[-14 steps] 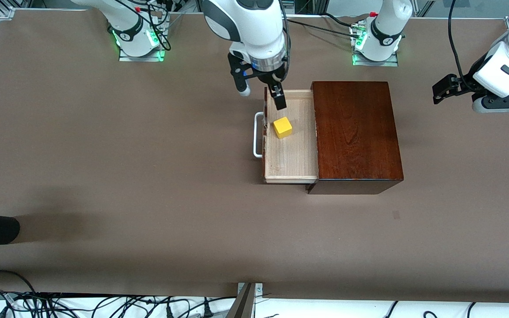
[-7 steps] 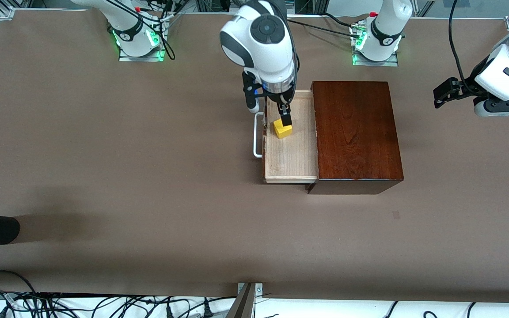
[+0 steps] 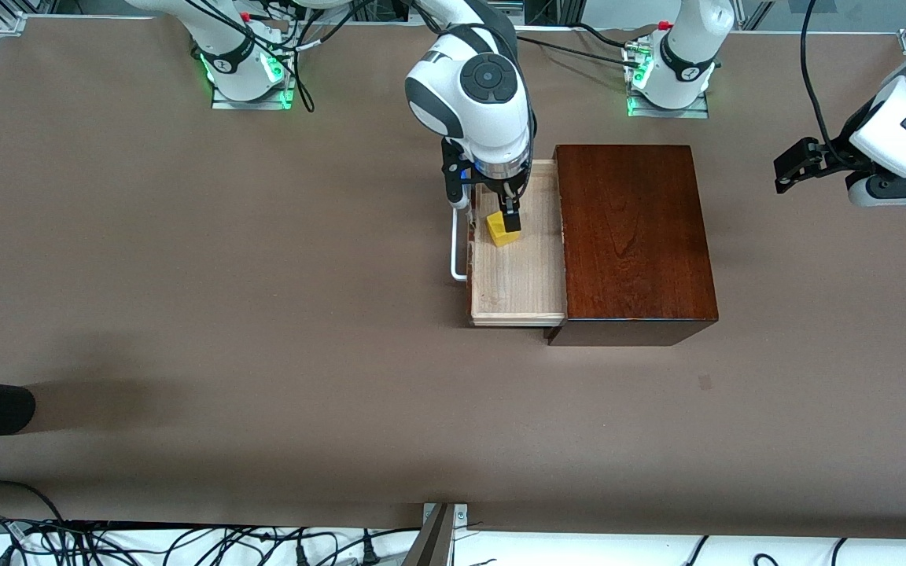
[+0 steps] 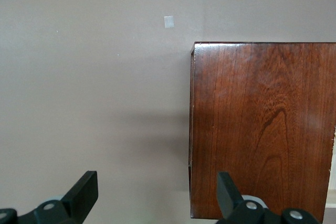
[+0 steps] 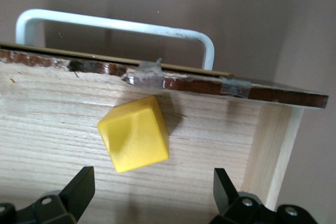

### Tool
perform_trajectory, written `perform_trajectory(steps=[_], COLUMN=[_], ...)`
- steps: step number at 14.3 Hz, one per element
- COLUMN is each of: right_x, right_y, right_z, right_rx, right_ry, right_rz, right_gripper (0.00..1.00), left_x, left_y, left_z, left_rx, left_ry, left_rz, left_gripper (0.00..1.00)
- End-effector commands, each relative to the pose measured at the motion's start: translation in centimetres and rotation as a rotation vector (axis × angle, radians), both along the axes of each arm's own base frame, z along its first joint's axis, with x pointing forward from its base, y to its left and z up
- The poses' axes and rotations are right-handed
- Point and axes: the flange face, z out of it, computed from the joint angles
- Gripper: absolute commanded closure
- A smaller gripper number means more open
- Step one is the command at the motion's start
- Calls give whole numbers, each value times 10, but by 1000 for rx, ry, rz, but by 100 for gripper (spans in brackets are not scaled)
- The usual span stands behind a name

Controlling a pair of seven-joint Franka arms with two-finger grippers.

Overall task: Open drawer, take yellow block, close drawer
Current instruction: 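Lower the open right gripper over the yellow cube in the drawer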

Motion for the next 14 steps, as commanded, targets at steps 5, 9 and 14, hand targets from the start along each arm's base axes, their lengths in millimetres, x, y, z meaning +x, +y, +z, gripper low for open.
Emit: perform_trajectory(steps=[5, 9, 14], right_x=[1, 4, 12], right_y=[4, 0, -6], right_z=[-22, -35, -35], right_rx=[-44, -67, -71], right_ry=[-28, -35, -44], right_rz=[20, 77, 100], right_gripper=[0, 0, 0], left_x=[6, 7, 7], left_y=[3, 1, 2], left_z=[4, 3, 3], left_rx=[-33, -32, -32], left_ry=[-5, -4, -4], left_rz=[-13, -16, -15], left_gripper=[0, 0, 0])
